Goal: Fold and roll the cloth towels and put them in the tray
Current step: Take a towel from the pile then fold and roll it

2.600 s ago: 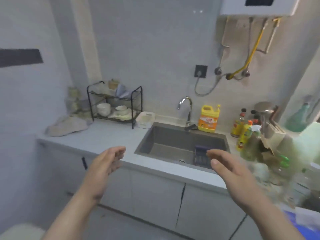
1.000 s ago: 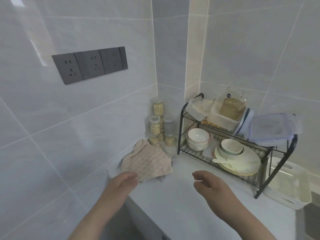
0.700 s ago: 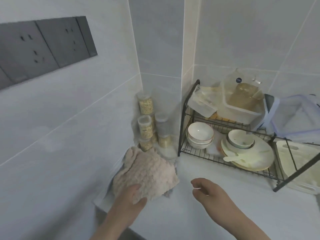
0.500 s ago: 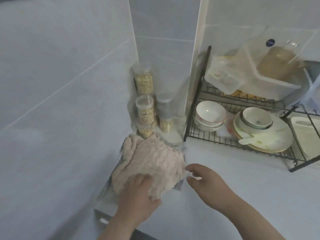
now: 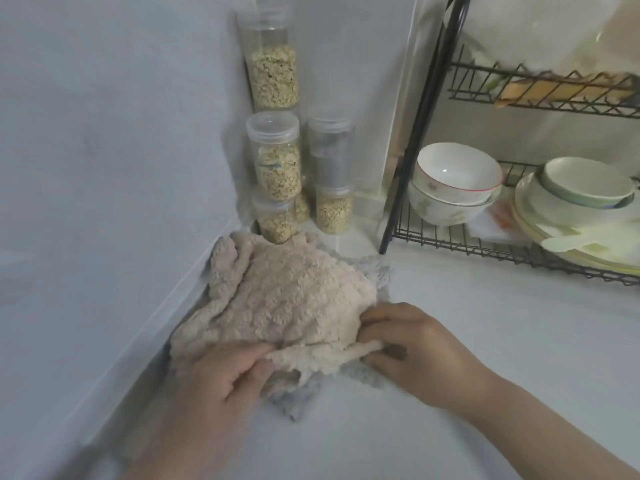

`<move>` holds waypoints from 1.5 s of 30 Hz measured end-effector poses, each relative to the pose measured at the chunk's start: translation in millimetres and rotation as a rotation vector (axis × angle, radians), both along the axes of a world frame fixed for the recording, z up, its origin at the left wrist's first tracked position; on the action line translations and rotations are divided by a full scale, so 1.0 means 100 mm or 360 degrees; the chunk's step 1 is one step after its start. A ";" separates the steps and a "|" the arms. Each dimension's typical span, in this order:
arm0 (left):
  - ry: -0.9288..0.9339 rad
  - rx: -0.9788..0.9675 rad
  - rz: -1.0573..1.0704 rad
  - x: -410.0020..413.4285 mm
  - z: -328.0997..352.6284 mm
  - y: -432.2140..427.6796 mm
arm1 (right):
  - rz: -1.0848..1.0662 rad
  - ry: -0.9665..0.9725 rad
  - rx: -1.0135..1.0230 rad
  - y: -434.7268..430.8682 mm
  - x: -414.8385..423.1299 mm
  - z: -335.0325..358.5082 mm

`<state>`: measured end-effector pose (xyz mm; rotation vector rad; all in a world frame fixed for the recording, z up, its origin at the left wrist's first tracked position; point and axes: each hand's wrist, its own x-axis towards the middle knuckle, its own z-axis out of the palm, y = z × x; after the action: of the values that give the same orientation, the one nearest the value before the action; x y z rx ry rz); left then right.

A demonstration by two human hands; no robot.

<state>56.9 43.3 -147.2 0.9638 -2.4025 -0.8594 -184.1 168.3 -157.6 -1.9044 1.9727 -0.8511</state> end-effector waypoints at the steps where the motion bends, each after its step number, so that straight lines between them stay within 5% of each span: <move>1: 0.0005 0.0055 0.0054 0.00 0.00 -0.01 | -0.0005 0.0013 -0.0062 -0.01 -0.02 -0.02; 13: 0.0183 -0.0346 0.0178 0.13 -0.09 -0.02 | -0.0531 -0.0043 -0.0391 0.12 0.08 -0.04; 22: 0.0522 -0.0824 0.0378 0.26 1.03 0.25 | -0.0932 -0.0178 -0.1028 0.70 0.53 1.08; 28: 0.0884 -0.0848 0.0246 0.25 1.64 0.71 | -0.1060 -0.0227 -0.1418 1.33 0.74 1.74; 34: 0.1202 -0.0556 -0.0048 0.13 2.07 1.30 | -0.1193 -0.0120 -0.1666 2.24 0.80 2.15; 39: 0.0990 -0.0382 -0.0246 -0.31 1.95 1.50 | -0.1458 0.0084 -0.1428 2.68 0.53 1.97; 45: 0.0351 -0.0364 -0.0319 -1.24 1.08 1.47 | -0.1776 0.0185 -0.0706 2.62 -0.14 1.17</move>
<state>-67.1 190.0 -39.1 0.5209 -2.3665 -0.6973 -197.9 430.2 -40.8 -0.8371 3.1236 -1.5360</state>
